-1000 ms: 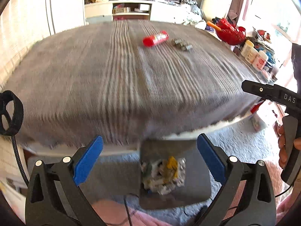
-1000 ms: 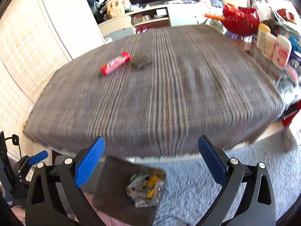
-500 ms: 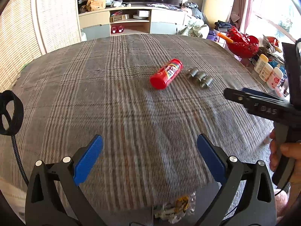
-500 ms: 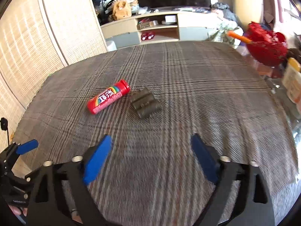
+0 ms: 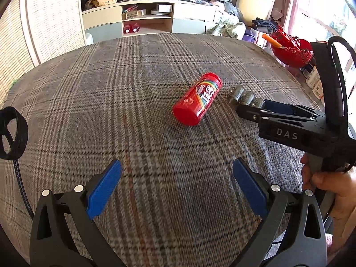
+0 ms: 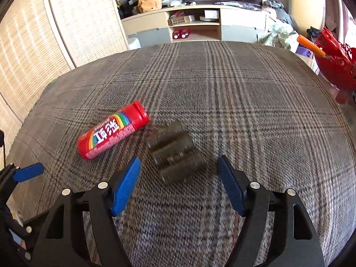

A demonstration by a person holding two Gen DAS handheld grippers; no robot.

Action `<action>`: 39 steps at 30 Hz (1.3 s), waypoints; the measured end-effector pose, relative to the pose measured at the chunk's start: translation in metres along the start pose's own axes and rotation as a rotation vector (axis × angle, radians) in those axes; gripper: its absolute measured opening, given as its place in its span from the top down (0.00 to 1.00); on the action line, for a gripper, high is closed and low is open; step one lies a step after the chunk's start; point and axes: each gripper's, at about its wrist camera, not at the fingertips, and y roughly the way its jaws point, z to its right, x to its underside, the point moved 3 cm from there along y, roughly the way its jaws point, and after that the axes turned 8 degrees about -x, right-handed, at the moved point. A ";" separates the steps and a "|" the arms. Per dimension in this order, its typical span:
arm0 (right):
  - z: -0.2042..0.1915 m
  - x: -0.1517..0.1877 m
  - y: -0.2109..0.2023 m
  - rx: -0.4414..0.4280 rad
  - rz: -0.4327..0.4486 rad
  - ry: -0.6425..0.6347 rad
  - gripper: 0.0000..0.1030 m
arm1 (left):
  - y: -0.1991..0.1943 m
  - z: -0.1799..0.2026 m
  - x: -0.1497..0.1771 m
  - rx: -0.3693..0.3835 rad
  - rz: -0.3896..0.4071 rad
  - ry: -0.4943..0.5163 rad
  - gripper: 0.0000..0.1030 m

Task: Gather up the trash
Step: 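Grasp the red Skittles tube with the left tool while the right tool grasps the dark cylinders, then carry the Skittles tube and cylinders down to the dark bin and open both tools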

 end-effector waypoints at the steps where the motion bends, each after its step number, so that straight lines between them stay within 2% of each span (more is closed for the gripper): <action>1: 0.001 -0.001 0.001 0.008 0.003 0.000 0.48 | 0.002 0.001 -0.002 0.001 0.001 0.004 0.08; 6: 0.018 -0.004 -0.006 -0.007 0.030 0.086 0.53 | 0.014 0.004 -0.014 0.009 0.009 0.006 0.08; 7: 0.027 -0.005 -0.009 -0.001 0.040 0.118 0.58 | 0.017 0.006 -0.018 0.009 0.015 0.012 0.08; 10: 0.042 -0.005 -0.013 -0.021 0.051 0.164 0.59 | 0.025 0.012 -0.028 0.007 0.028 0.034 0.09; 14: 0.047 -0.002 -0.018 -0.022 0.050 0.158 0.59 | 0.038 0.015 -0.037 0.010 0.025 0.039 0.14; 17: 0.050 0.002 -0.022 -0.034 0.054 0.175 0.59 | 0.046 0.017 -0.042 0.020 0.026 0.044 0.22; 19: 0.052 0.004 -0.024 -0.045 0.058 0.186 0.59 | 0.051 0.021 -0.045 0.022 0.023 0.058 0.34; 20: 0.052 0.003 -0.024 -0.047 0.057 0.187 0.59 | 0.052 0.022 -0.046 0.014 0.027 0.066 0.37; 22: 0.052 0.003 -0.024 -0.048 0.053 0.189 0.59 | 0.052 0.026 -0.047 -0.001 0.045 0.089 0.58; 27: 0.049 0.010 -0.029 -0.049 0.038 0.198 0.59 | 0.045 0.030 -0.039 0.007 0.051 0.108 0.62; 39: 0.022 0.051 -0.065 -0.071 0.014 0.193 0.59 | -0.009 0.031 0.017 -0.003 0.036 0.078 0.64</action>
